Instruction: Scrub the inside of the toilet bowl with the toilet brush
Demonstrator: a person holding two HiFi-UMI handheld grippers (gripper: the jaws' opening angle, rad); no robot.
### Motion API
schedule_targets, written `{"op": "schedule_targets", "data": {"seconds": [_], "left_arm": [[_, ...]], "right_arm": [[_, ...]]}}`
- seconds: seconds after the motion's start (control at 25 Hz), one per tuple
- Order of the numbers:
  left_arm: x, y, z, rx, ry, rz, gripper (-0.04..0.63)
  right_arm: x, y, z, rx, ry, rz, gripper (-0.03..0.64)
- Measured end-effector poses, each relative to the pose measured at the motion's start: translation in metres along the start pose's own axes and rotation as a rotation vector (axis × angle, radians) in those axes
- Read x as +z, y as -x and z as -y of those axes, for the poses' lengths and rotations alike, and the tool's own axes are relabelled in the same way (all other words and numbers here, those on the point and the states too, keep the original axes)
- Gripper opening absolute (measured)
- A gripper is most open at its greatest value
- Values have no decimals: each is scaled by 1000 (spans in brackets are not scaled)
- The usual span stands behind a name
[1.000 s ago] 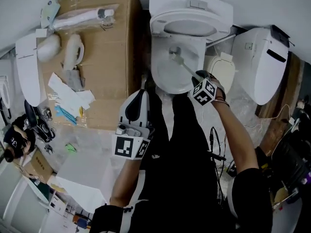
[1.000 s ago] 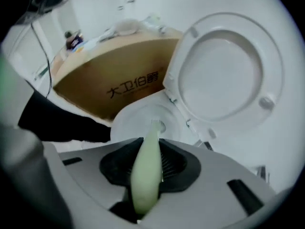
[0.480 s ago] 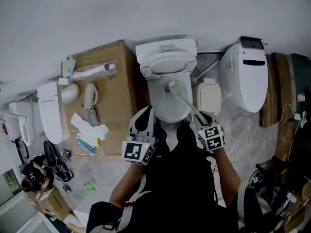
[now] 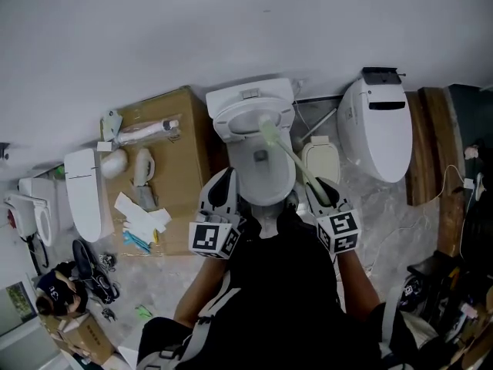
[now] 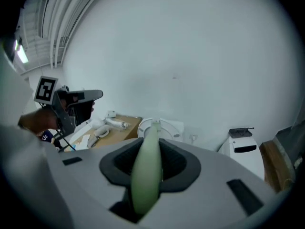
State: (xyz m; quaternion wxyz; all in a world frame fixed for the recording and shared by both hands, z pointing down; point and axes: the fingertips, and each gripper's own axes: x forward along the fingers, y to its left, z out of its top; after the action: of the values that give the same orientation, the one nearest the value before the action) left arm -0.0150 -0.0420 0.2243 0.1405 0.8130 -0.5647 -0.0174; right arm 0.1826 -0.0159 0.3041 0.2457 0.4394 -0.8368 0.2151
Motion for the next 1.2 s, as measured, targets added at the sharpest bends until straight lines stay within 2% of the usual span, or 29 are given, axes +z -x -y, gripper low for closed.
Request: {"op": "schedule_targets", "data": {"seconds": [0.36,1.2], "left_arm": [[13,-10,11,-9,-27,19,6],[18,-30,20,-67,-39,29,6]], "right_arm": [[14,20,6,-30,-44,80,112],[32,17,9,-43,-39,117,112]]}}
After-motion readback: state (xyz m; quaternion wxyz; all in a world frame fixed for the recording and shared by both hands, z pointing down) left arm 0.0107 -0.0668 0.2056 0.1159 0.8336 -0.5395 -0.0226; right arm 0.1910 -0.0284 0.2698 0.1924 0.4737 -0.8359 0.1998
